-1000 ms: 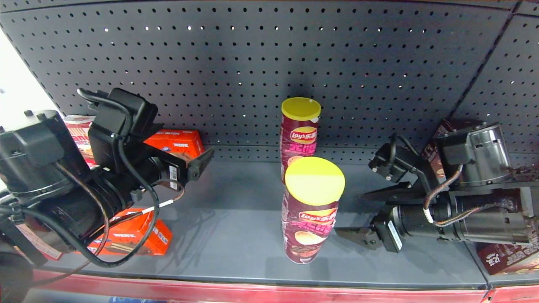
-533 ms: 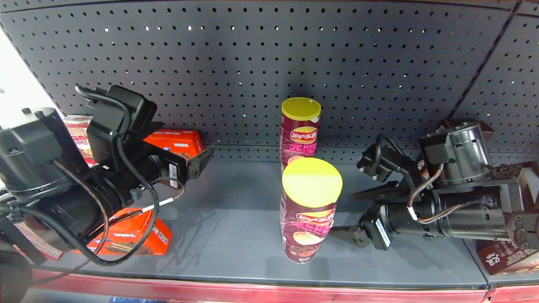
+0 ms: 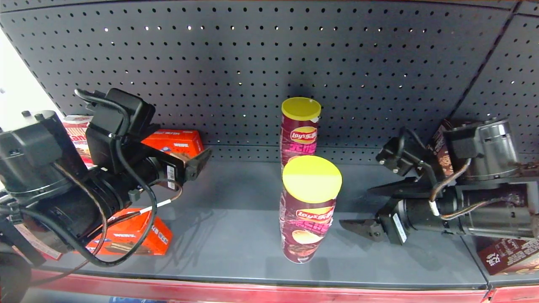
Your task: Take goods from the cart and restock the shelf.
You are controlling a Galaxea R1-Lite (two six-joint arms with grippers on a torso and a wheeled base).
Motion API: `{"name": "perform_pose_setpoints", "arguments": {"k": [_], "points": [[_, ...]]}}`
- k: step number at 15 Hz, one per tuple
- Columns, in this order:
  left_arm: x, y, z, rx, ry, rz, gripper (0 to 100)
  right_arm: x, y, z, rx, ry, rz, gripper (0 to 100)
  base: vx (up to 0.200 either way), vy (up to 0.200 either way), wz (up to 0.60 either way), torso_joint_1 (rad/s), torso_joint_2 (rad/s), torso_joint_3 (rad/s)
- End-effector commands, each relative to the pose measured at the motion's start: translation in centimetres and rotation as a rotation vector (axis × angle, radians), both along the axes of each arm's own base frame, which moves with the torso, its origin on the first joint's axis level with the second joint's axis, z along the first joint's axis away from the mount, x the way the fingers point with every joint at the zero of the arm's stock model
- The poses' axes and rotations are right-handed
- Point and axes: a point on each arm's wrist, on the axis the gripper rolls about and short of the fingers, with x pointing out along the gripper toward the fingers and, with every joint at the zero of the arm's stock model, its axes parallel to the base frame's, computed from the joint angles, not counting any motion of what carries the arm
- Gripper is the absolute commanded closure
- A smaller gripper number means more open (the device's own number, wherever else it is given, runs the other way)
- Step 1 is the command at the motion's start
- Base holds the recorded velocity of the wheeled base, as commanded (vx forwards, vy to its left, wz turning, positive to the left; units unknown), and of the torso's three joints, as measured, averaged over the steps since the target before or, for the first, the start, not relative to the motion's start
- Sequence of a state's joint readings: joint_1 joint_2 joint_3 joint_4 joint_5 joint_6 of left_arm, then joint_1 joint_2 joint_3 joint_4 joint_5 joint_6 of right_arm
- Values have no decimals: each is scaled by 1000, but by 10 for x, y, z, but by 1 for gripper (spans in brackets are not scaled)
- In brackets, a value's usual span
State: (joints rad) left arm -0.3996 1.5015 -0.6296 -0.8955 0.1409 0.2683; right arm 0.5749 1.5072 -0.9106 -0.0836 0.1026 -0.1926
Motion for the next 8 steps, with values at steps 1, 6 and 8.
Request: {"name": "perform_pose_setpoints", "arguments": {"k": [1, 6, 8], "points": [[-4, 2, -2, 4, 4, 1, 0, -29, -47, 31, 83, -136, -115, 0, 0, 0, 0, 0, 0, 0], [-14, 5, -3, 4, 4, -4, 0, -124, -119, 50, 209, -394, -413, 0, 0, 0, 0, 0, 0, 0], [-13, 5, -1, 1, -1, -4, 0, -178, -134, 40, 257, -517, -491, 0, 0, 0, 0, 0, 0, 0]]}}
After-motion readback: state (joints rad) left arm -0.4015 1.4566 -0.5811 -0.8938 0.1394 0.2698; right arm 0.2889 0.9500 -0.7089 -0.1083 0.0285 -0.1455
